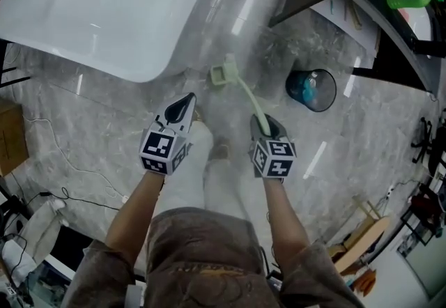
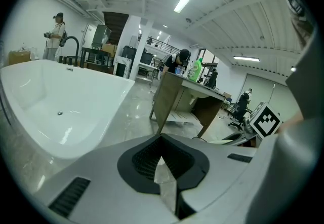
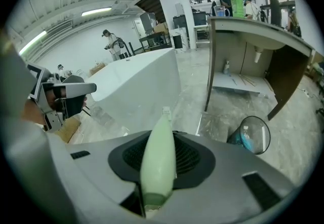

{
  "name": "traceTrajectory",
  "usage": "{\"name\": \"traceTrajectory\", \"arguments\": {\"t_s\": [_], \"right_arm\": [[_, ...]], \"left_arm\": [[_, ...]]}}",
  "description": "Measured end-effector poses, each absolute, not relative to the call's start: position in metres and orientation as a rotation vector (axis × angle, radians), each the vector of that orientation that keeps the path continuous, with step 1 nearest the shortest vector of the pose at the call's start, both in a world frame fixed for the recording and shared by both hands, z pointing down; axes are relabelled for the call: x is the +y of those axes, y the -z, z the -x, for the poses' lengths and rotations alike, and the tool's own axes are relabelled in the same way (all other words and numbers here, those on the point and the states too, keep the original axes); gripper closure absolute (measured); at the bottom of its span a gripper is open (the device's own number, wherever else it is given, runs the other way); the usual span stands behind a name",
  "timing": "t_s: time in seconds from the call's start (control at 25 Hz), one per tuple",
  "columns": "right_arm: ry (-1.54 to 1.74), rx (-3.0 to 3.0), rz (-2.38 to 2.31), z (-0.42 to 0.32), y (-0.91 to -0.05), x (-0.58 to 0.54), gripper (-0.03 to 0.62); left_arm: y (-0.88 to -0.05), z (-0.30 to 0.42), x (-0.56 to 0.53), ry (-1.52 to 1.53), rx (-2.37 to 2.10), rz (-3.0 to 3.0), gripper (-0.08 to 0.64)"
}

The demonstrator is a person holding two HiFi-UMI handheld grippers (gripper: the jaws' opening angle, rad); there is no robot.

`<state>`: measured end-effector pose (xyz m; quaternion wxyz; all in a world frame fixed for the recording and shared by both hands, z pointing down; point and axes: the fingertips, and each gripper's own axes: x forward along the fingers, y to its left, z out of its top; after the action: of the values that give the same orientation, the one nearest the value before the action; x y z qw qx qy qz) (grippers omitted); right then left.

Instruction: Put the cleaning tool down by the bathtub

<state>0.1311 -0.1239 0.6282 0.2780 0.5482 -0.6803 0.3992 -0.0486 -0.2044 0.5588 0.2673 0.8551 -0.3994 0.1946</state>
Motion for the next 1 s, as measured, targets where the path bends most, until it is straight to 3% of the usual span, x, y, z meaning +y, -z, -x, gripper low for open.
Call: {"name": "traceTrajectory", "arguments": {"t_s": [1.0], "right_arm": [[-1.122, -1.732, -1.361, -0.117, -0.777, -0.133, 0.483]], "left_arm": [[-0.672, 0.049, -0.209, -0.585, -1.030, -2.287, 0.554]]}}
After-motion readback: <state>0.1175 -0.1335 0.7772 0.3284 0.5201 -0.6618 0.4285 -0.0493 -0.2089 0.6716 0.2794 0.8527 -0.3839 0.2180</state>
